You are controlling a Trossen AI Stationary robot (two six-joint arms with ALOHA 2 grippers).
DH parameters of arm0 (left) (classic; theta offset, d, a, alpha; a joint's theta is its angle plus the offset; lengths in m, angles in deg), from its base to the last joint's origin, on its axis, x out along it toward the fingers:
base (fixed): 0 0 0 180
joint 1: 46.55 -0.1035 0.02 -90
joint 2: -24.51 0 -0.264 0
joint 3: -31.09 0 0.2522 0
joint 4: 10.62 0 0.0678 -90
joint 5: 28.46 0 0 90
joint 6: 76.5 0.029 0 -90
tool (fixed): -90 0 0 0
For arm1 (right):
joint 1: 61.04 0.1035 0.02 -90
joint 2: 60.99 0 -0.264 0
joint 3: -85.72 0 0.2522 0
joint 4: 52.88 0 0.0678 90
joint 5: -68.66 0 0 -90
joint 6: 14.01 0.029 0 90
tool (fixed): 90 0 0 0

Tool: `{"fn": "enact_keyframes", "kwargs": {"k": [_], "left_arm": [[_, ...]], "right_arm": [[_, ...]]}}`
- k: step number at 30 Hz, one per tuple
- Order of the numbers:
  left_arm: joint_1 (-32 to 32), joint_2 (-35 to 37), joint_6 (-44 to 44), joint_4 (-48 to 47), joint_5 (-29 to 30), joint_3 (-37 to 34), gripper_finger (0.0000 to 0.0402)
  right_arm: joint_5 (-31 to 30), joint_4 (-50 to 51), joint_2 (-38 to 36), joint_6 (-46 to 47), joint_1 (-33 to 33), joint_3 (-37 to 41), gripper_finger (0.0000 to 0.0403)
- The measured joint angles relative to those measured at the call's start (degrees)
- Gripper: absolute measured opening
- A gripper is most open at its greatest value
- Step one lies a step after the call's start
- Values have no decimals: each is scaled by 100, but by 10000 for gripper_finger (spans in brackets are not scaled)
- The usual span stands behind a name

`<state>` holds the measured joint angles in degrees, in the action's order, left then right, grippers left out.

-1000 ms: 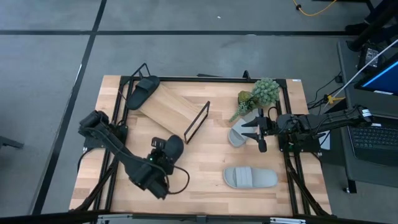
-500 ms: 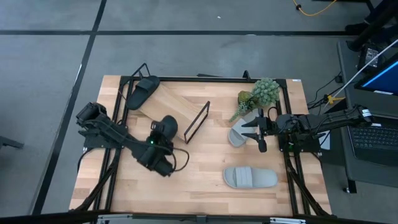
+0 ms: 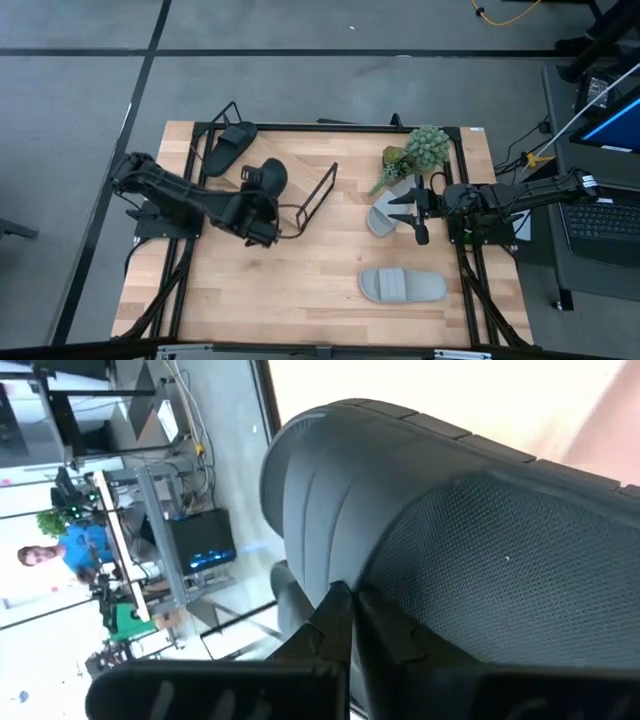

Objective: Pick and place slides into the shelf
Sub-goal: Put the black slipper on the shelf

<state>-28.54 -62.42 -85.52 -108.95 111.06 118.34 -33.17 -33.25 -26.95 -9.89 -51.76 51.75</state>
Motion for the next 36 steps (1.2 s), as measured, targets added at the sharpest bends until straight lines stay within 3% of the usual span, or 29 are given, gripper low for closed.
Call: {"fn": "enact_keyframes", "kwargs": {"k": [7, 17, 24, 36], "left_arm": [[-675, 52, 643, 217, 151, 0, 0], [-1385, 52, 1787, 1225, -6, 0, 0], [-1665, 50, 1885, 1395, -75, -26, 0], [-2075, 89, 2687, 2421, -62, -1196, 0]], "right_arm": [[0, -2, 0, -4, 1, 0, 180], [0, 0, 0, -188, 2, 0, 180], [1, 0, 0, -451, 2, 0, 180], [0, 0, 0, -483, 2, 0, 180]]}}
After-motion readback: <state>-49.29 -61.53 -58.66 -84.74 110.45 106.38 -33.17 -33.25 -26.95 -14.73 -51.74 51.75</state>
